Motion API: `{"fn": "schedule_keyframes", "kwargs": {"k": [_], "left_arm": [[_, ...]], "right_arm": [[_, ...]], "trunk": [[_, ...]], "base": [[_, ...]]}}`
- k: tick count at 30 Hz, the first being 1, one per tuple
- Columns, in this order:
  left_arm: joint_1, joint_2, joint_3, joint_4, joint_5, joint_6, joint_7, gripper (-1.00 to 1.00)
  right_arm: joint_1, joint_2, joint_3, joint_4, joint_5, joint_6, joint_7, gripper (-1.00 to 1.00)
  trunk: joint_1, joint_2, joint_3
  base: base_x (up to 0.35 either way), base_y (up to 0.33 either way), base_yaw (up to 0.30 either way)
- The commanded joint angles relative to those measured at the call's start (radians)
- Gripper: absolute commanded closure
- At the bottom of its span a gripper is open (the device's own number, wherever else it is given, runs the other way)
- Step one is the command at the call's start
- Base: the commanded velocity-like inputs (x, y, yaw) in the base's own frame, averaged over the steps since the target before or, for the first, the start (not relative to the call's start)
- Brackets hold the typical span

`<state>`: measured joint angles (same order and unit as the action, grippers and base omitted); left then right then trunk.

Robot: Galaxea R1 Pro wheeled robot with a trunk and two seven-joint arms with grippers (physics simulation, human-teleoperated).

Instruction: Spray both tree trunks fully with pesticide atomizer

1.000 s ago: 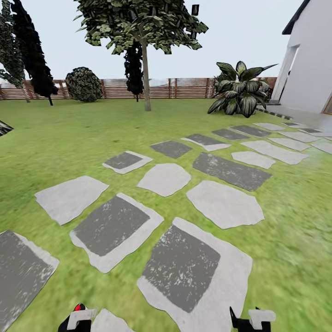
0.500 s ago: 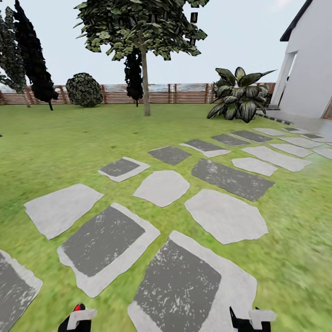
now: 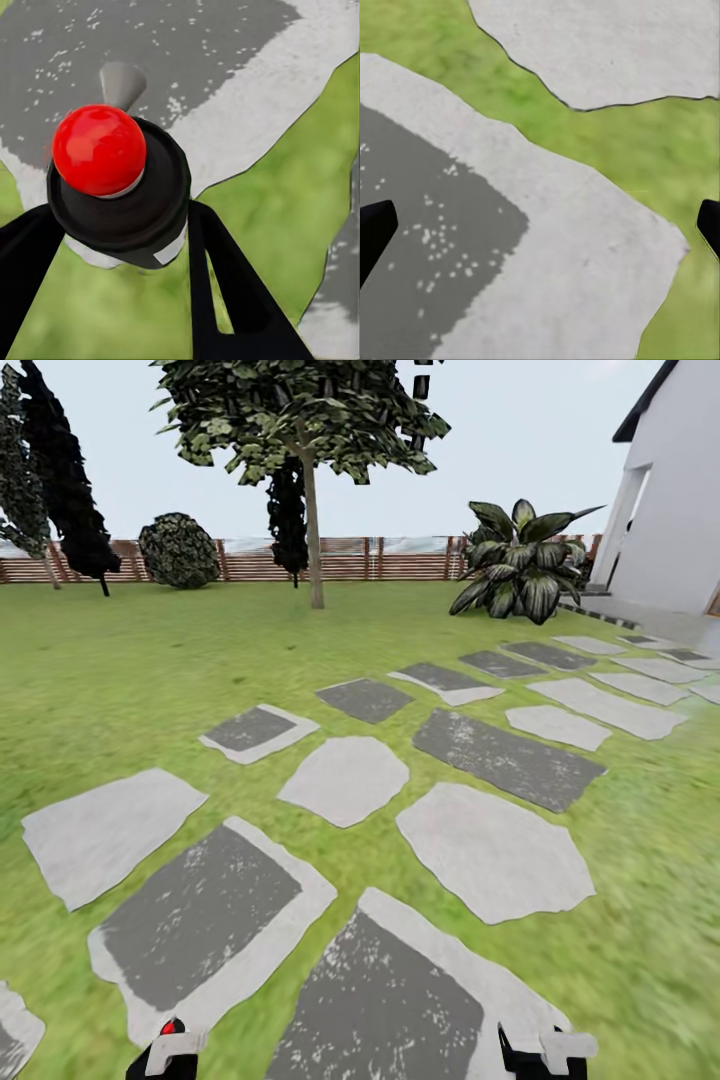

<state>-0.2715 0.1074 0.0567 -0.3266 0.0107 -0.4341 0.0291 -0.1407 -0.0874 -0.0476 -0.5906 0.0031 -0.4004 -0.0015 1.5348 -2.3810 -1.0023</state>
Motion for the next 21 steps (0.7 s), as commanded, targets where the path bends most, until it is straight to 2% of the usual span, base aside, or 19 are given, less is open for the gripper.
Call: {"fn": "schedule_keyframes", "kwargs": {"k": [1,21], "left_arm": [[0.000,0.000,0.000,0.000,0.000,0.000,0.000,1.00],[0.000,0.000,0.000,-0.002,0.000,0.000,0.000,1.00]], "right_arm": [[0.000,0.000,0.000,0.000,0.000,0.000,0.000,-1.00],[0.000,0.000,0.000,-0.002,0.000,0.000,0.000,-1.00]], "trunk": [[0.000,0.000,0.000],[0.000,0.000,0.000]], "base": [[0.337,-0.090,0.000],[0.337,-0.092,0.000]]}}
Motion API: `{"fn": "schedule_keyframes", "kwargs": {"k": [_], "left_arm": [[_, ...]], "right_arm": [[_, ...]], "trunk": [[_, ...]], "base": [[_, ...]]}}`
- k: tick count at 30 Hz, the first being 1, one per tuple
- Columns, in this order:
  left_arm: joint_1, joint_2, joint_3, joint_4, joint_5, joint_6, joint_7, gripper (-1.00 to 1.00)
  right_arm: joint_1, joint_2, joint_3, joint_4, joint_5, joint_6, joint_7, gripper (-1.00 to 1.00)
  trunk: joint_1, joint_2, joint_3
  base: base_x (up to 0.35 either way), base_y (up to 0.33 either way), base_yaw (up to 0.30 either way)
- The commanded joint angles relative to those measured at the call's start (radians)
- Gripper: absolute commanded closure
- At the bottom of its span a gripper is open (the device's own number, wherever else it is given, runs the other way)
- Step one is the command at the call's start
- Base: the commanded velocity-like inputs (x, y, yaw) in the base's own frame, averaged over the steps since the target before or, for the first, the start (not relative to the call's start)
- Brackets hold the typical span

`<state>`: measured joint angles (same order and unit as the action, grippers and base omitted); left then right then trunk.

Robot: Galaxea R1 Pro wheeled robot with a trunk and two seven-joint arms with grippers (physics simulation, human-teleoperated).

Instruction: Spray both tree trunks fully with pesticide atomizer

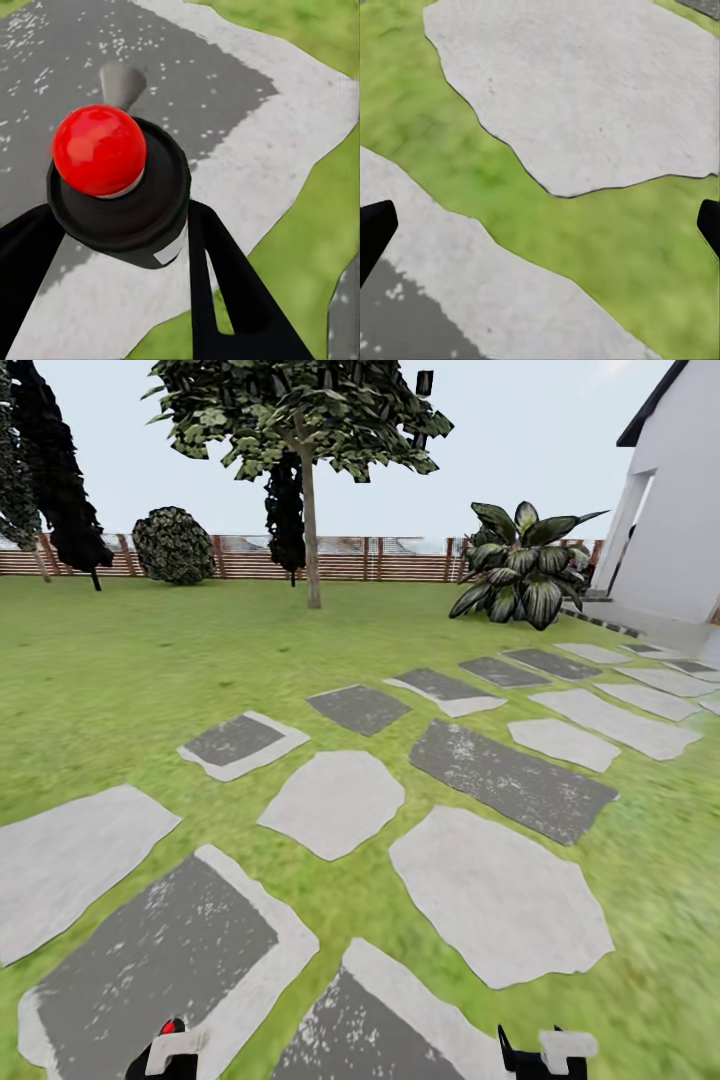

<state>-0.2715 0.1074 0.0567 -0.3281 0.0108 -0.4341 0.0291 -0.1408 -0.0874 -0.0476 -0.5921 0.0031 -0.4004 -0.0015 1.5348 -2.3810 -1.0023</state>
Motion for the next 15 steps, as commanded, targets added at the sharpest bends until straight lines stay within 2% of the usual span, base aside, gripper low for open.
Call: {"fn": "schedule_keyframes", "kwargs": {"k": [1,15], "left_arm": [[0.000,0.000,0.000,0.000,0.000,0.000,0.000,1.00],[0.000,0.000,0.000,0.001,0.000,0.000,0.000,1.00]], "right_arm": [[0.000,0.000,0.000,0.000,0.000,0.000,0.000,-1.00],[0.000,0.000,0.000,-0.002,0.000,0.000,0.000,-1.00]], "trunk": [[0.000,0.000,0.000],[0.000,0.000,0.000]], "base": [[0.335,-0.098,0.000],[0.335,-0.099,0.000]]}}
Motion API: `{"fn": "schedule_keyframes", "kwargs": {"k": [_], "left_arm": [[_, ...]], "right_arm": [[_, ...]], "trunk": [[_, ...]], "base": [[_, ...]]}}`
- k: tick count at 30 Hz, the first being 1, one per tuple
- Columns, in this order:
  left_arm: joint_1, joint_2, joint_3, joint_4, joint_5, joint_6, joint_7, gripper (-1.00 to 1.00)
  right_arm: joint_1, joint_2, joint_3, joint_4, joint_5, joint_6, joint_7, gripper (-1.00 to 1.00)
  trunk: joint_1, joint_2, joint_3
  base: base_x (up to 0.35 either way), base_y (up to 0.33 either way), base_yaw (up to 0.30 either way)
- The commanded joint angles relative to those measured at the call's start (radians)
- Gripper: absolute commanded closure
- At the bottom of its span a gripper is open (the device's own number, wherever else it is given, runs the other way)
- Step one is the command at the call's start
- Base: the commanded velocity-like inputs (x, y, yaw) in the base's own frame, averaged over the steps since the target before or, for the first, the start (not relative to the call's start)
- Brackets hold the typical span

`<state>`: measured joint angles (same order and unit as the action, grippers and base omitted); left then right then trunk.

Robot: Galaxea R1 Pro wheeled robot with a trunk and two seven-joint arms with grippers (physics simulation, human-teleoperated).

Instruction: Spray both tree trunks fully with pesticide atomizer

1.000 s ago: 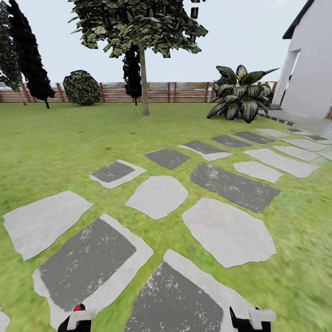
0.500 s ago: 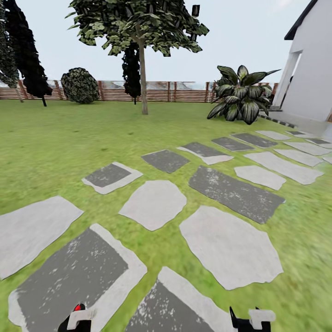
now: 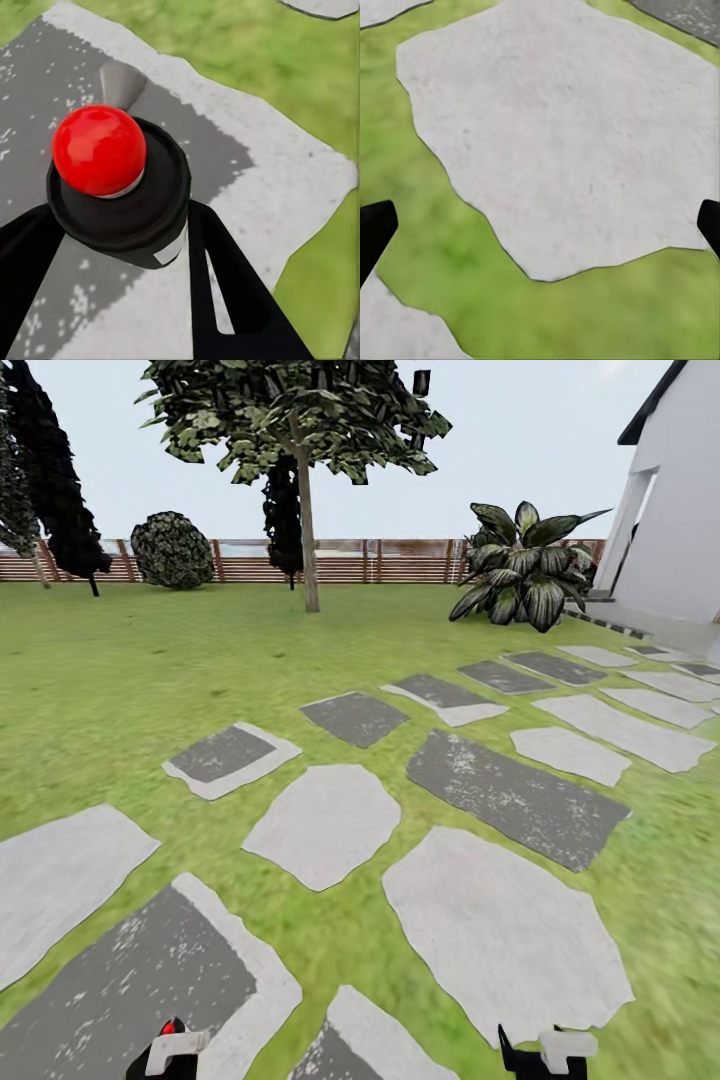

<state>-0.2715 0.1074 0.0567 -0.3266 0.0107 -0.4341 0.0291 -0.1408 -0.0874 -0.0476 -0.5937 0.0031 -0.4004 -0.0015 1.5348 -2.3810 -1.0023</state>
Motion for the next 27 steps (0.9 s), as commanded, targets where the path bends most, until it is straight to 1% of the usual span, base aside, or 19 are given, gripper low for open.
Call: {"fn": "schedule_keyframes", "kwargs": {"k": [1,27], "left_arm": [[0.000,0.000,0.000,0.000,0.000,0.000,0.000,1.00],[0.000,0.000,0.000,0.000,0.000,0.000,0.000,1.00]], "right_arm": [[0.000,0.000,0.000,0.000,0.000,0.000,0.000,-1.00],[0.000,0.000,0.000,0.002,0.000,0.000,0.000,-1.00]], "trunk": [[0.000,0.000,0.000],[0.000,0.000,0.000]], "base": [[0.335,-0.099,0.000],[0.334,-0.100,0.000]]}}
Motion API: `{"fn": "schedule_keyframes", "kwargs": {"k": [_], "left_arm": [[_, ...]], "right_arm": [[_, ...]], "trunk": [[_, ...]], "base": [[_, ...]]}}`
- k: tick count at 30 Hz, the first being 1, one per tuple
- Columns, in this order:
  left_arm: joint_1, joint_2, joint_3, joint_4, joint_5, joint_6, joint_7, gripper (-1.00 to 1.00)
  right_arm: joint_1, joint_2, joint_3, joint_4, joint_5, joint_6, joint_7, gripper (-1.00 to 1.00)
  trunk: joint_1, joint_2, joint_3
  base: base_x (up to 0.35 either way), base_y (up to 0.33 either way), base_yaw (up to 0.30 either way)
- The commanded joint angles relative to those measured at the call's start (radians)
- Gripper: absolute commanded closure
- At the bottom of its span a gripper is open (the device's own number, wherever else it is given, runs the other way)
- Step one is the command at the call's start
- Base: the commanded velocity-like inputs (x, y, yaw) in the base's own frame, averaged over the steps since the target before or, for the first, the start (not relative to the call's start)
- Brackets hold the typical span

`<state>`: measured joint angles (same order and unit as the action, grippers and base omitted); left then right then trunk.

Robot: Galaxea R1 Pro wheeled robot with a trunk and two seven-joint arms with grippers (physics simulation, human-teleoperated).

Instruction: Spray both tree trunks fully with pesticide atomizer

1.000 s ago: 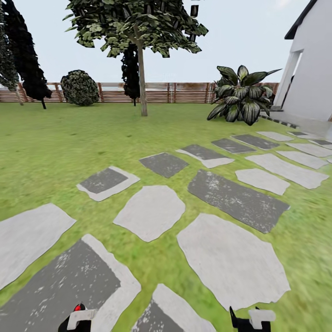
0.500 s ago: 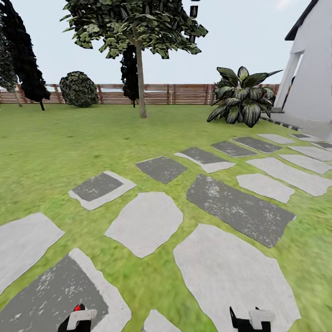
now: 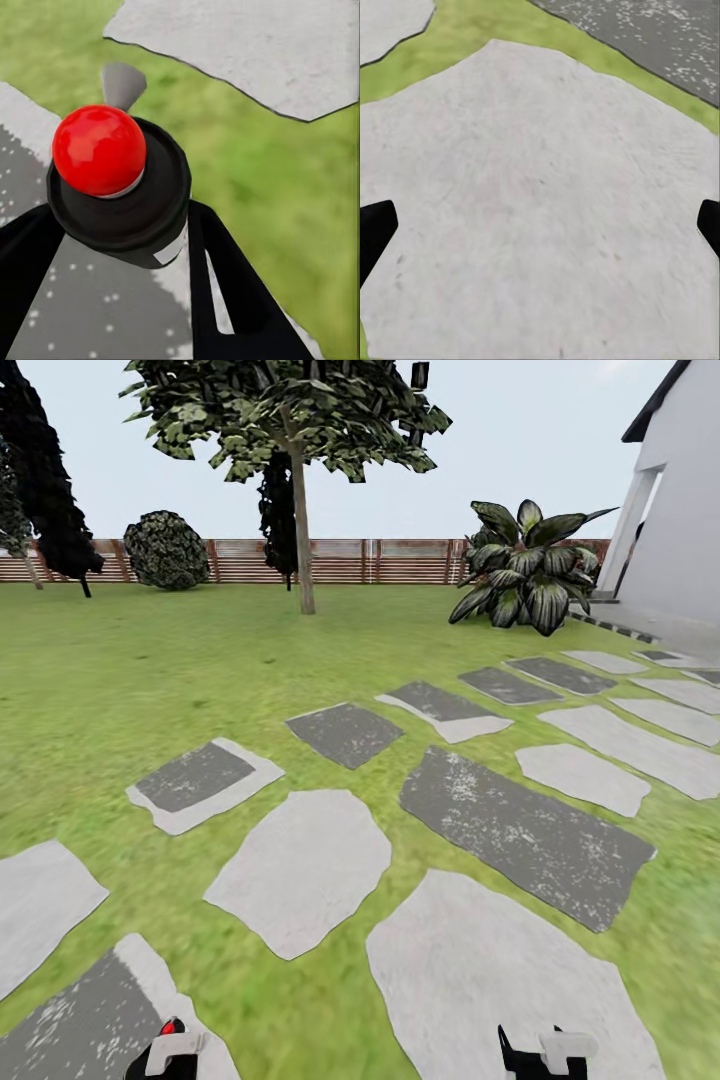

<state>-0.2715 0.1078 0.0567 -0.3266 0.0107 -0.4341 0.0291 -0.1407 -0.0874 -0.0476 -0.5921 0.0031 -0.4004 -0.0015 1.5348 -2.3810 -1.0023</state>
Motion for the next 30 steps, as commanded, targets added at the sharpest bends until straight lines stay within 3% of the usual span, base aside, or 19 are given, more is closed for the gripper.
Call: {"fn": "schedule_keyframes", "kwargs": {"k": [1,30], "left_arm": [[0.000,0.000,0.000,0.000,0.000,0.000,0.000,1.00],[0.000,0.001,0.002,-0.002,0.002,0.001,0.000,1.00]], "right_arm": [[0.000,0.000,0.000,0.000,0.000,0.000,0.000,-1.00],[0.000,0.000,0.000,0.000,0.000,0.000,0.000,-1.00]], "trunk": [[0.000,0.000,0.000],[0.000,0.000,0.000]], "base": [[0.333,-0.103,0.000],[0.331,-0.106,0.006]]}}
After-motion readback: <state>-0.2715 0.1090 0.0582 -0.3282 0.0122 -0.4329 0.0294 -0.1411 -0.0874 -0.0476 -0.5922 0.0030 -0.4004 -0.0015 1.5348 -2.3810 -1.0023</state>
